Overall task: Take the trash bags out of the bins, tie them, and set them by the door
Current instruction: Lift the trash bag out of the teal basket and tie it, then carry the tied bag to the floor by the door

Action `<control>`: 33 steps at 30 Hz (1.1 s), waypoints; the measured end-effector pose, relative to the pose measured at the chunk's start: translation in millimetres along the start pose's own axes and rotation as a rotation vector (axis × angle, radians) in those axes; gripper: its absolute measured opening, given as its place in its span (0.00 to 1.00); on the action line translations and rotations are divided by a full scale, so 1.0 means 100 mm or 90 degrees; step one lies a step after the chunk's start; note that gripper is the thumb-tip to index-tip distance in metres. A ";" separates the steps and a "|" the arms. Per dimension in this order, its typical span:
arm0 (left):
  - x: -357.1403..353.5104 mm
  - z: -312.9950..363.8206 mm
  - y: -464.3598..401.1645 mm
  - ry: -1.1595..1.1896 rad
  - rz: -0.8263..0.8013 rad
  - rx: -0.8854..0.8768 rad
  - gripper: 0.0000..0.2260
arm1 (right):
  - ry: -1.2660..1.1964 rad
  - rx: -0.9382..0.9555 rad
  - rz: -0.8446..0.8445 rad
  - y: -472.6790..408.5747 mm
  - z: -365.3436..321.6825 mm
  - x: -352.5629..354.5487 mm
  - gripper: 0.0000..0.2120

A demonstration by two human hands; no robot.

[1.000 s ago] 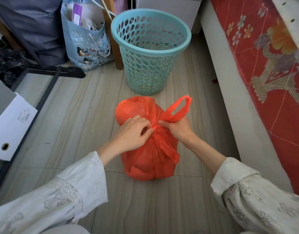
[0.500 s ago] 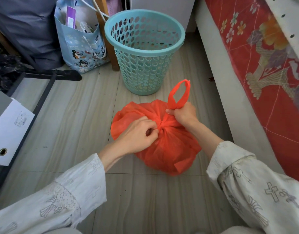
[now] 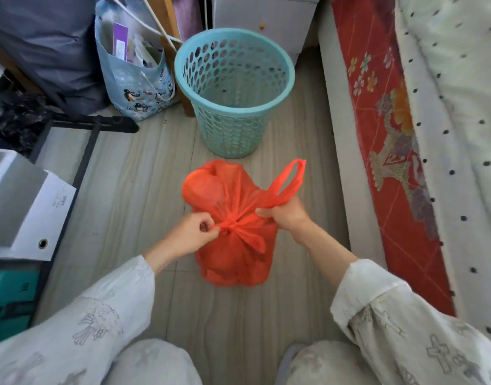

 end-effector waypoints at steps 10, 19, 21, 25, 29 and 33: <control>1.05 1.54 1.75 0.275 0.081 0.224 0.03 | 0.120 0.048 -0.231 1.94 -1.48 0.74 0.14; 1.80 2.91 3.38 0.263 0.084 0.300 0.10 | 0.198 0.139 -0.155 3.76 -2.39 1.58 0.11; 1.88 3.13 3.70 0.246 0.116 0.289 0.11 | 0.182 0.179 -0.154 4.00 -2.50 1.76 0.08; 1.89 3.35 4.29 0.296 0.192 0.295 0.08 | 0.274 0.295 -0.194 4.37 -2.59 1.99 0.12; 1.73 3.48 4.99 0.415 0.346 0.341 0.08 | 0.453 0.413 -0.282 4.75 -2.59 2.13 0.13; 1.46 3.60 5.70 0.512 0.460 0.369 0.08 | 0.556 0.488 -0.355 5.25 -2.60 2.13 0.19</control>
Point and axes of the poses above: each hand's wrist, its own y-axis away from the middle knuckle, its own x-axis out of the back of the hand, z = x × y, the point moved 2 cm from there along -y, towards the middle knuckle, and after that the axes turned 7 degrees about y, right-handed, at the moved point
